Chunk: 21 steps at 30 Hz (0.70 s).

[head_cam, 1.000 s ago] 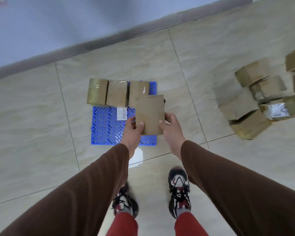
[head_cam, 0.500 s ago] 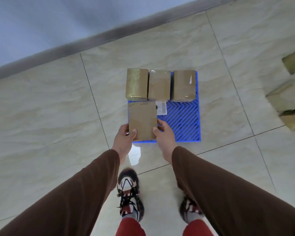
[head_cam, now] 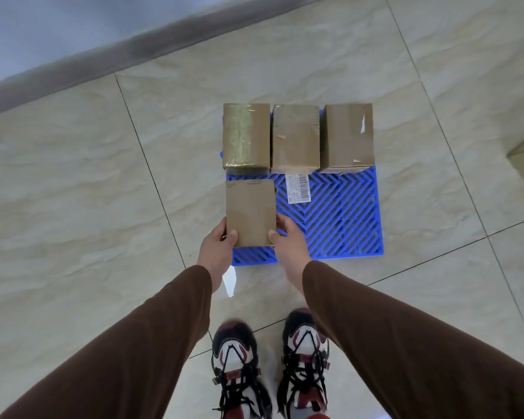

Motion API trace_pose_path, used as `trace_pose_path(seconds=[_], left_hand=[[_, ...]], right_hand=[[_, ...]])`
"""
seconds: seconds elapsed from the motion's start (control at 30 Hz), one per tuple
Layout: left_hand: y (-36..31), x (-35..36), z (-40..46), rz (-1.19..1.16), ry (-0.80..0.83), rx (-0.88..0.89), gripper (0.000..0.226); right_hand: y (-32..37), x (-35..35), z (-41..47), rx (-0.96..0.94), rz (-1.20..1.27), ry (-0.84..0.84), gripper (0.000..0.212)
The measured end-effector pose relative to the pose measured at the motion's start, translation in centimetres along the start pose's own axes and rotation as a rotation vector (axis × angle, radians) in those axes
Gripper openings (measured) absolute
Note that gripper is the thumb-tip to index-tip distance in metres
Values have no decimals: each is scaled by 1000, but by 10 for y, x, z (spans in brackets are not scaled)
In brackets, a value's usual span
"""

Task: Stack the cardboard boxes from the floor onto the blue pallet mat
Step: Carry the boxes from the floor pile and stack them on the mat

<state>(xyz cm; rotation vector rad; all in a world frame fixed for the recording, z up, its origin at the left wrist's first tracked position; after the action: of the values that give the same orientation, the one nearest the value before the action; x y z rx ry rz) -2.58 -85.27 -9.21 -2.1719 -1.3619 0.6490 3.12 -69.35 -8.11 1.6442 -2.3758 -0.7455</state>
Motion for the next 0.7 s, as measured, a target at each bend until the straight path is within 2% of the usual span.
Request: trace_pose_path(seconds=[0.3, 0.43, 0.7], left_hand=[[0, -3, 20, 53, -7, -6, 50], [-10, -7, 1, 111, -49, -87, 65], [-83, 5, -73, 301, -130, 84, 60]], right_hand=[[-1, 11, 15, 17, -2, 28, 63], [4, 3, -5, 73, 52, 54, 71], [35, -85, -77, 15, 98, -95, 66]])
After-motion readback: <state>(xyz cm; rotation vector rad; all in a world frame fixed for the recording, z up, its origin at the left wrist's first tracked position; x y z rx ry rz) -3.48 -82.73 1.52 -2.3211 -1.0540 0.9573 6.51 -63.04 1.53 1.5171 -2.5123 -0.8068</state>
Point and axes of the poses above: each hand's wrist, its own z-axis towards the middle knuckle, its own x-axis out of the palm, y = z × x, the point moved 6 cm from there along z, towards the middle knuckle, and after that the axes turned 4 degrees about x, right-handed, at the moved point
